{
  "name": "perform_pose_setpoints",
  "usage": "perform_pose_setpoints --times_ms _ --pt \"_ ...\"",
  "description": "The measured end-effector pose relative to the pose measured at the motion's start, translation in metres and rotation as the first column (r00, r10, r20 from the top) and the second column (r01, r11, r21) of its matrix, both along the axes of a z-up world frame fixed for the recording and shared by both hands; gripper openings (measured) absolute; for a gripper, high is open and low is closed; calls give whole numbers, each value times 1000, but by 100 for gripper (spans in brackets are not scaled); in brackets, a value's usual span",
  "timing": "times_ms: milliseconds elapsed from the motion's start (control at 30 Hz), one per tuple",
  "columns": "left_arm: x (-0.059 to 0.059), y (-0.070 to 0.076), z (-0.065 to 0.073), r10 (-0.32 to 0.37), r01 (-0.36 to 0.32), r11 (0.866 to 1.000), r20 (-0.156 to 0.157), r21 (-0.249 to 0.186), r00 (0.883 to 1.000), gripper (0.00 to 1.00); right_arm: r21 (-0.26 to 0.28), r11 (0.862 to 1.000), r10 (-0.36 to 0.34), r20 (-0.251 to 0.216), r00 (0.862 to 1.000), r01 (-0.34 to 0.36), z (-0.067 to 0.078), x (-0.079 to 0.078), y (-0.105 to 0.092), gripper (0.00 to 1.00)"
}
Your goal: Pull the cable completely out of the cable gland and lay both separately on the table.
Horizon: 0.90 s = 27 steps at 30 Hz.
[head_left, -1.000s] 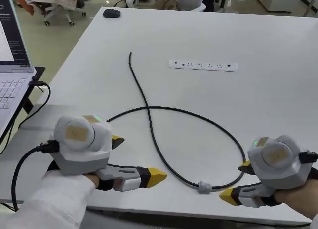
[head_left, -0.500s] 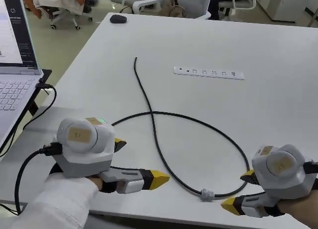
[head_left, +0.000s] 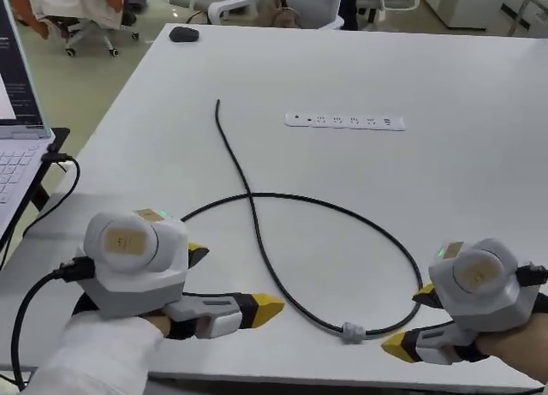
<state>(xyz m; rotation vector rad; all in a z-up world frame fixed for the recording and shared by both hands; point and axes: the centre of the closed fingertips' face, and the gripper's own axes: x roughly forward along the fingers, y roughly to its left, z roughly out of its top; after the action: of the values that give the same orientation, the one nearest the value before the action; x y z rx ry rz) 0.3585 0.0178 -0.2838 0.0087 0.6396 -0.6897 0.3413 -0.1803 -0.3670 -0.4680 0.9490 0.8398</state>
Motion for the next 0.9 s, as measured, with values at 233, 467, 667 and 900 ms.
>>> perform_pose_setpoints --times_ms 233,467,667,900 --pt "-3 -7 1 -28 28 1000 -2 -6 1000 82 -7 1000 -8 9 1000 8 1 2 -3 54" --pt "-2 -2 0 -13 13 1000 -1 3 1000 80 -9 1000 6 5 1000 -6 0 1 0 53" --pt "1 3 2 13 -13 1000 0 -8 1000 80 -12 998 60 -8 998 -60 -2 -3 10 53" --pt "1 2 4 13 -13 1000 2 -22 1000 79 -19 992 127 3 992 -127 -1 -2 17 52"
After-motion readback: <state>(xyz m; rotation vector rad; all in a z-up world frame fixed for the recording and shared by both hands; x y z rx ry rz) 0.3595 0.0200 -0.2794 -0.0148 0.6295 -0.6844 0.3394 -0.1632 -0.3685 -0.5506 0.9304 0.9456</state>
